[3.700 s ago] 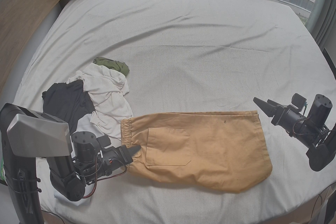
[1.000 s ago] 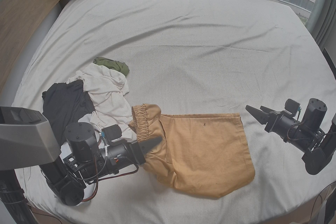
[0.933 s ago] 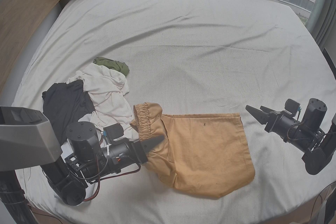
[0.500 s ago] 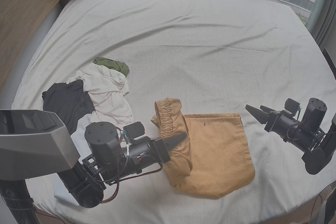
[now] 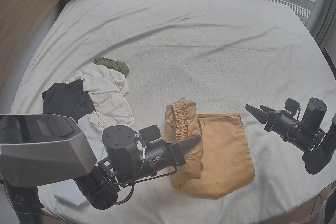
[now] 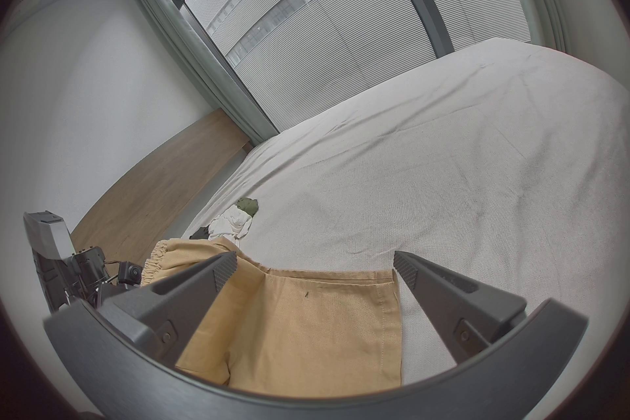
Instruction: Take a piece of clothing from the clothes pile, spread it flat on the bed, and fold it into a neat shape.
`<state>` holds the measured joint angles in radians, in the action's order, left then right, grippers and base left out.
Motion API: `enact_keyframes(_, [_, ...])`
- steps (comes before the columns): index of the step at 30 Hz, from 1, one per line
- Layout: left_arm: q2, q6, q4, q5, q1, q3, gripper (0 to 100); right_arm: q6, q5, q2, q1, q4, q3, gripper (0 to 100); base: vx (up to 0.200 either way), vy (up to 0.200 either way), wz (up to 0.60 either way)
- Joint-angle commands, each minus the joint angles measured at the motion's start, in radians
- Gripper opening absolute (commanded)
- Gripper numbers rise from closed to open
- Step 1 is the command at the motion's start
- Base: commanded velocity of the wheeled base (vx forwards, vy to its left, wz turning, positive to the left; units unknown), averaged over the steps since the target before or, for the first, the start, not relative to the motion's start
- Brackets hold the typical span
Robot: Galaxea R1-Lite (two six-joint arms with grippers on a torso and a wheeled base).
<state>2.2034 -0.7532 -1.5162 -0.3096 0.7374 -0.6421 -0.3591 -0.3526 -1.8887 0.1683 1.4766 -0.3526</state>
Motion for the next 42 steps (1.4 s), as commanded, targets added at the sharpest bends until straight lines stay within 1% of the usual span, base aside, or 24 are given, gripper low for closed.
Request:
enact_keyframes(1, [0.010,-0.032,0.030,0.000,0.026,-0.045,0,0.000,0.000,0.000,0.002,0.001,-0.002,100,0.000,0.000,0.00])
enact_keyframes(4, [0.009,-0.041,0.044,0.000,0.031,-0.060,0,0.000,0.000,0.000,0.002,0.001,-0.002,100,0.000,0.000,0.00])
enact_keyframes(5, [0.013,-0.058,0.071,0.000,0.042,-0.102,0,0.002,0.001,0.000,0.002,0.001,-0.002,100,0.000,0.000,0.00])
enact_keyframes(6, [0.015,-0.063,0.082,0.000,0.046,-0.113,0,0.002,0.001,0.000,0.002,0.001,-0.002,100,0.000,0.000,0.00])
enact_keyframes(10, [0.025,-0.066,0.106,0.000,0.062,-0.140,0,0.008,0.000,0.000,0.002,0.001,-0.003,100,0.000,0.000,0.00])
enact_keyframes(14, [0.029,-0.074,0.168,0.000,0.091,-0.203,0,0.008,0.001,0.002,0.002,0.001,-0.011,100,0.000,0.000,0.00])
enact_keyframes(18, [0.055,-0.075,0.195,0.001,0.103,-0.241,0,0.006,0.001,0.002,0.002,0.001,-0.011,100,0.000,0.000,0.00])
enact_keyframes(28, [0.116,-0.074,0.202,0.012,0.115,-0.275,0,0.006,0.003,0.002,0.002,0.001,-0.016,100,0.000,0.000,0.00])
enact_keyframes(37, [0.119,-0.071,0.206,0.010,0.114,-0.274,0,0.006,0.003,0.002,0.002,0.001,-0.017,100,0.000,0.000,0.00])
enact_keyframes(38, [0.119,-0.072,0.208,0.010,0.114,-0.274,100,0.006,0.003,0.002,0.002,0.001,-0.017,100,0.000,0.000,0.00])
enact_keyframes(42, [0.124,-0.071,0.208,0.012,0.111,-0.275,100,0.006,0.003,0.002,0.002,0.001,-0.017,100,0.000,0.000,0.00])
